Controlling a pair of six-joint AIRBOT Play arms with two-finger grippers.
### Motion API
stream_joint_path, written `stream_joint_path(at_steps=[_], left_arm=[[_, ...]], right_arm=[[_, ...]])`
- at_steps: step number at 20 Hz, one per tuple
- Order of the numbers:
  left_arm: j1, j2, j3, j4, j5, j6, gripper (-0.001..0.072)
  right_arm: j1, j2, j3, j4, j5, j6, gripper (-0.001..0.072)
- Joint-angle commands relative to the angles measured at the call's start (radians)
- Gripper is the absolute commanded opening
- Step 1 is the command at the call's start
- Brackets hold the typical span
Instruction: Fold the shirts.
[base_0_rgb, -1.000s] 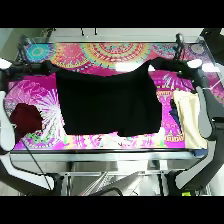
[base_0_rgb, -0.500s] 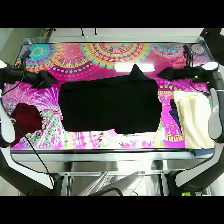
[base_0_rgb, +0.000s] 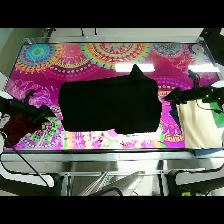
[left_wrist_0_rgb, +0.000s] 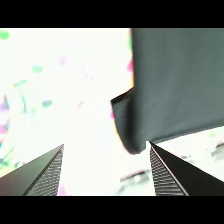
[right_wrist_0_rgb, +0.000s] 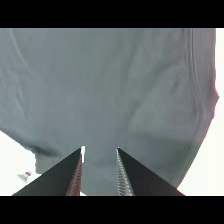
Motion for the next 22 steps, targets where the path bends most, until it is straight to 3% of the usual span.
stream_joint_path(at_steps=[1, 7, 9, 10, 12, 14, 15, 16, 17, 22], left_arm=[[-0.022, -0.031, -0.104, 0.015, 0.040, 0.053, 0.0573], [-0.095, -0.063, -0.105, -0.049, 0.132, 0.081, 0.0559], [-0.108, -0.063, -0.105, -0.113, 0.135, 0.127, 0.0223], [-0.117, -0.063, -0.105, -0.117, 0.143, 0.132, 0.0165], [-0.127, -0.063, -0.105, -0.117, 0.166, 0.132, 0.0164], [-0.128, -0.063, -0.105, -0.117, 0.168, 0.133, 0.0010], [-0.124, -0.062, -0.105, -0.115, 0.155, 0.133, 0.0010], [-0.116, -0.060, -0.105, -0.114, 0.130, 0.133, 0.0010], [-0.103, -0.056, -0.105, -0.113, 0.098, 0.133, 0.0010], [-0.020, 0.039, -0.117, -0.114, 0.052, 0.134, 0.0011]], right_arm=[[-0.007, 0.063, -0.089, 0.003, -0.011, -0.022, 0.0246], [-0.007, 0.084, -0.095, 0.003, -0.010, -0.024, 0.0246], [-0.007, 0.084, -0.095, 0.003, -0.009, -0.024, 0.0243], [-0.007, 0.084, -0.095, 0.002, -0.006, -0.024, 0.0221], [-0.007, 0.085, -0.108, 0.002, -0.006, -0.023, 0.0224], [-0.013, 0.089, -0.151, -0.006, -0.007, -0.017, 0.0230], [-0.016, 0.088, -0.182, -0.025, -0.007, 0.012, 0.0246], [-0.016, 0.088, -0.213, -0.051, -0.006, 0.035, 0.0351], [-0.017, 0.088, -0.244, -0.088, -0.007, 0.056, 0.0385], [-0.015, 0.088, -0.342, -0.180, -0.024, 0.110, 0.0400]])
